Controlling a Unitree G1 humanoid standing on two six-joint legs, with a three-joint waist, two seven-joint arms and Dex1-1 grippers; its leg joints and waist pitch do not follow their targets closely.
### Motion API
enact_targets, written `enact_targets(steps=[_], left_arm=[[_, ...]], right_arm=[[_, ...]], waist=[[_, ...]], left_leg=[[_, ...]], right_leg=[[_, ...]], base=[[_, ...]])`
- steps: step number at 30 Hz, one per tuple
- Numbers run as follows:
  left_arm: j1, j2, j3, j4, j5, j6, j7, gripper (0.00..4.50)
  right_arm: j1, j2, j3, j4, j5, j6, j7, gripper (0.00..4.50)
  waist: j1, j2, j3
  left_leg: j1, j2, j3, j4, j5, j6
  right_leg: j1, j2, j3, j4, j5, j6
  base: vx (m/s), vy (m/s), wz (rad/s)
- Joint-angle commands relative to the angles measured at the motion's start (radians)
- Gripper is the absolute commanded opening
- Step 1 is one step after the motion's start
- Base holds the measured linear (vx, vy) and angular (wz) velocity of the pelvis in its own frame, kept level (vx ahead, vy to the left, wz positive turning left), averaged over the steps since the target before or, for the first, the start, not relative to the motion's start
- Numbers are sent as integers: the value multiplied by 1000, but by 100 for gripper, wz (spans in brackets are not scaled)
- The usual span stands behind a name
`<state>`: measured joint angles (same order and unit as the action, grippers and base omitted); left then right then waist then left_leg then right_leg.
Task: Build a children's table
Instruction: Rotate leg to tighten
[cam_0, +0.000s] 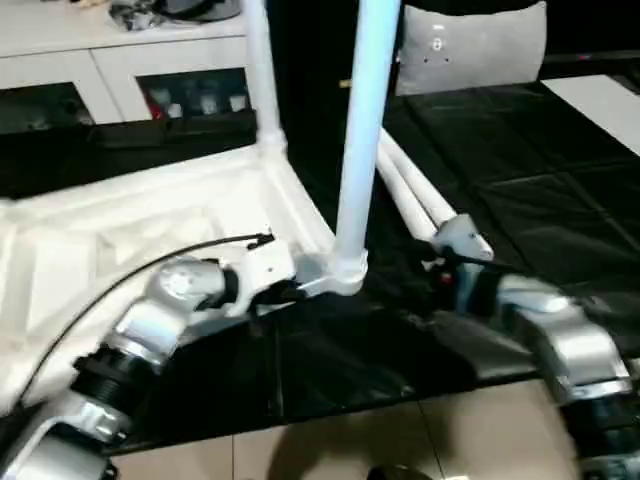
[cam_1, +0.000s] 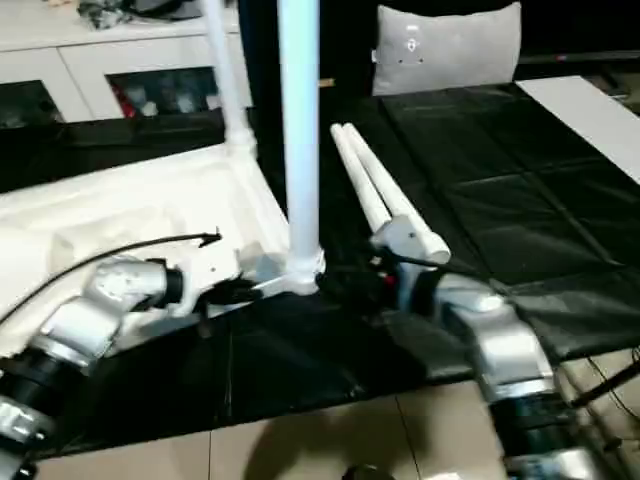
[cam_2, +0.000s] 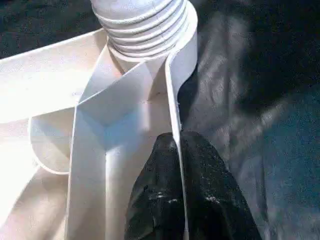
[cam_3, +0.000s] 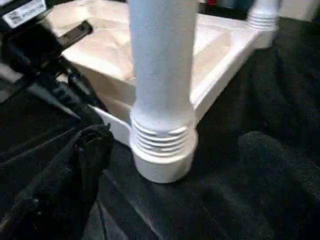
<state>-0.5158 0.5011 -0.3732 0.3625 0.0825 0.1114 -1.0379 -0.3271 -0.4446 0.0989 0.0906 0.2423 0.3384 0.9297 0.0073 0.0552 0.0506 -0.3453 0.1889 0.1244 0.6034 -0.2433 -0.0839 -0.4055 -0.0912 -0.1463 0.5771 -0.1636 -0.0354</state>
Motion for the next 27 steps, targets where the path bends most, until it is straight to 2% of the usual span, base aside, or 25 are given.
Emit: enact_targets(steps=[1, 2, 6, 9, 11, 12, 15, 16, 21, 27], left_arm=[[12, 21, -73, 31, 46, -31, -65, 0], [5, 32, -88, 34, 41, -62, -112, 0], [-4, 39, -109, 30, 32, -97, -170, 0], [-13, 34, -122, 28, 24, -127, -206, 0], [-17, 29, -125, 31, 22, -142, -221, 0], [-21, 26, -127, 35, 22, -154, -231, 0], [-23, 22, -130, 38, 25, -164, -243, 0], [-24, 21, -130, 39, 25, -166, -245, 0], [-21, 15, -128, 40, 18, -167, -251, 0], [-11, 14, -129, 43, 20, -177, -258, 0]], right_arm=[[-23, -14, 19, -9, 8, -22, 43, 448], [-38, -42, 51, 5, -2, -43, 105, 448], [-67, -56, 100, 58, -45, -85, 154, 448], [-98, -38, 122, 121, -57, -122, 180, 413], [-112, -24, 126, 147, -51, -132, 200, 410], [-124, -20, 133, 164, -46, -140, 216, 393], [-142, -16, 149, 194, -48, -157, 243, 361], [-145, -15, 152, 201, -49, -161, 249, 361], [-162, -5, 159, 249, -59, -184, 266, 316], [-162, -16, 183, 279, -70, -188, 305, 293]], waist=[[6, 0, -66], [6, 0, -67], [14, 2, -69], [31, 2, -73], [37, 3, -73], [39, 1, -75], [48, 2, -75], [50, -1, -75], [52, -2, -75], [52, -2, -76]], left_leg=[[-17, 32, 6, -65, -12, 116], [-16, 34, 6, -65, -7, 116], [-14, 37, 8, -62, 17, 130], [-10, 39, 11, -60, 26, 120], [-10, 40, 10, -60, 27, 118], [-11, 40, 11, -59, 30, 120], [-8, 42, 11, -57, 32, 119], [-9, 41, 12, -58, 27, 116], [-12, 40, 12, -58, 5, 102], [-12, 40, 11, -56, 14, 106]], right_leg=[[79, -62, 66, -52, -145, -198], [79, -63, 67, -49, -135, -202], [77, -64, 67, -42, -101, -224], [74, -65, 69, -38, -98, -234], [75, -65, 69, -36, -88, -239], [76, -65, 69, -34, -79, -241], [75, -66, 70, -32, -80, -238], [75, -65, 70, -32, -86, -237], [76, -67, 70, -34, -125, -225], [76, -64, 69, -33, -120, -221]], base=[[0, 0, 0], [0, 0, 0], [0, 0, 0], [0, 0, 0], [0, 0, 0], [0, 0, 0], [0, 0, 0], [0, 0, 0], [0, 0, 0], [0, 0, 0]])
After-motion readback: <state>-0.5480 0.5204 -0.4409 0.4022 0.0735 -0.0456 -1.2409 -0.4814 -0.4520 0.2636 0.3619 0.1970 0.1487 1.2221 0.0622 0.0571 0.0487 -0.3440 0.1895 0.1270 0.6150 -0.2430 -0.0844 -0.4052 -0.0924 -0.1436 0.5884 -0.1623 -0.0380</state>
